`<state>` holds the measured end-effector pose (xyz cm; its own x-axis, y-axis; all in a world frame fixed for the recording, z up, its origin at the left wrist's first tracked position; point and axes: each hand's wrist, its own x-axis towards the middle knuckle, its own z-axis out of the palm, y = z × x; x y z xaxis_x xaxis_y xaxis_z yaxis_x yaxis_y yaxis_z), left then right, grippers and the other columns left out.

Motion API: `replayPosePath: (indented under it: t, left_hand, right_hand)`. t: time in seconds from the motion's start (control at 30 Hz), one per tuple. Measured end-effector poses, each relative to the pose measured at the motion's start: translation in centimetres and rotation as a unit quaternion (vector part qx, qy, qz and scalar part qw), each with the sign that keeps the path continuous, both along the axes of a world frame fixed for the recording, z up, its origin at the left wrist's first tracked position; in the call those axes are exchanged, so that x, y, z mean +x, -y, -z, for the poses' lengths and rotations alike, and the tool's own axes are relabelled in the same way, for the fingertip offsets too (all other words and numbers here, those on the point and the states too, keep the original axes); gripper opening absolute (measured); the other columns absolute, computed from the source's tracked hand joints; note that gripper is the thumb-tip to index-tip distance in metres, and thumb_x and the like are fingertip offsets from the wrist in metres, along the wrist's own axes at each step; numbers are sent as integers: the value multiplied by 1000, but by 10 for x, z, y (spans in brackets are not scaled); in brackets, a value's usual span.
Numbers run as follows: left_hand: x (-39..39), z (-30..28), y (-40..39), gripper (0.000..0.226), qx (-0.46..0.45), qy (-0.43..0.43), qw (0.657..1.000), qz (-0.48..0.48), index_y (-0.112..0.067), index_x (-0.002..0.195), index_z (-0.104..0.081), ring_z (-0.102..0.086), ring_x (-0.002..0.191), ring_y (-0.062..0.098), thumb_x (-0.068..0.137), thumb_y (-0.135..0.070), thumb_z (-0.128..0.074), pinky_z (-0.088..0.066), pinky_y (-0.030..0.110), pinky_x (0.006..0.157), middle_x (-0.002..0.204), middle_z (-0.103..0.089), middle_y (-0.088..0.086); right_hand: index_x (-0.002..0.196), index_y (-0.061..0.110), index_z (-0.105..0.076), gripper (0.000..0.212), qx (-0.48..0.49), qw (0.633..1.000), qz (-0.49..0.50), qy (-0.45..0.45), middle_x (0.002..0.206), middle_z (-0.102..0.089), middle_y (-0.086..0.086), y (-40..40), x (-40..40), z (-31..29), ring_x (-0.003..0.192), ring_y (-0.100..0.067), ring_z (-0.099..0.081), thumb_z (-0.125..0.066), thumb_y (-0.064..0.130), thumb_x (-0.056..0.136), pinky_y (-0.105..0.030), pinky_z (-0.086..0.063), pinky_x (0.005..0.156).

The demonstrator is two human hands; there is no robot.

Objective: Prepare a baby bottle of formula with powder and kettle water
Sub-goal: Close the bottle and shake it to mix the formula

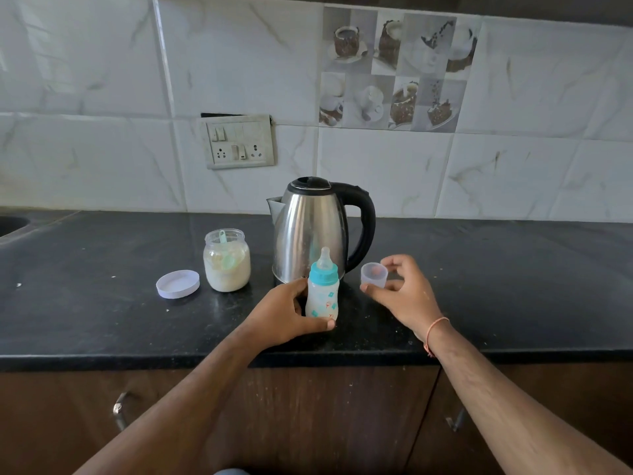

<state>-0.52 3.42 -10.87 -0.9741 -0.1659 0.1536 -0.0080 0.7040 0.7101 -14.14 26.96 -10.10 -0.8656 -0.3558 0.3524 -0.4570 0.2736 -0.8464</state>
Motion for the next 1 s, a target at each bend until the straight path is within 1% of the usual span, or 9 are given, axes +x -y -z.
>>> replayPosePath:
  t: [0.1,0.2,0.33,0.5,0.57,0.67,0.73,0.87,1.0]
  left_hand:
    - [2,-1,-2,77,-3,-4,1000,-8,-33,148,-55,-67,87,2,82,-50,-91,-51,17,73,118,-68,-19]
    - [4,-3,-4,76,1,-7,1000,-12,-33,149,-55,-66,90,1,84,-49,-90,-52,17,78,119,-67,-20]
    - [5,-4,-4,75,1,-3,1000,-11,-34,149,-55,-65,92,0,85,-50,-89,-52,18,81,121,-66,-20]
    - [5,-4,-4,75,11,5,1000,-8,-35,150,-54,-69,109,6,85,-50,-89,-60,32,100,138,-69,-14]
    - [5,-4,-4,74,10,5,1000,-5,-35,150,-54,-69,110,7,86,-49,-89,-60,33,102,141,-68,-12]
    - [5,-4,-3,74,6,5,1000,-7,-35,150,-54,-68,111,7,86,-49,-88,-59,31,101,142,-67,-12]
    - [5,-3,-3,75,5,0,1000,-9,-35,150,-55,-68,110,6,85,-51,-89,-60,31,100,141,-68,-13]
    - [5,-1,-3,75,5,-3,1000,-11,-35,150,-57,-68,107,5,84,-53,-89,-61,31,97,138,-70,-14]
    - [4,-2,-3,74,6,2,1000,-12,-35,149,-57,-69,112,8,84,-52,-89,-61,35,99,139,-69,-13]
  right_hand:
    - [123,41,-62,55,24,997,-66,-33,122,-71,17,1,15,-8,108,-7,-71,-96,34,81,-26,-61,88]
    - [132,46,-66,54,51,990,-110,-73,126,-70,22,6,23,-31,114,-6,-67,-92,38,85,-26,-61,91]
    - [132,50,-66,53,109,975,-161,-108,129,-62,22,14,31,-66,115,-4,-62,-91,37,87,-15,-56,88]
    - [131,32,-60,60,101,975,-174,-89,123,-69,15,22,31,-87,103,0,-69,-95,27,83,-11,-56,81]
    - [131,31,-57,61,110,975,-170,-95,122,-69,14,27,31,-90,101,-1,-69,-95,29,83,-12,-55,80]
    - [136,36,-62,57,142,967,-169,-126,124,-71,13,32,31,-93,104,-4,-69,-91,33,87,-14,-55,78]
    - [144,41,-63,58,172,959,-173,-147,128,-69,13,35,32,-95,107,-5,-68,-86,34,91,-16,-56,84]
    - [156,44,-52,62,256,930,-190,-184,131,-55,12,41,34,-90,117,-11,-59,-76,34,100,-17,-50,93]
    - [158,43,-49,62,239,935,-186,-185,132,-52,11,42,38,-80,121,-16,-59,-72,31,102,-27,-57,99]
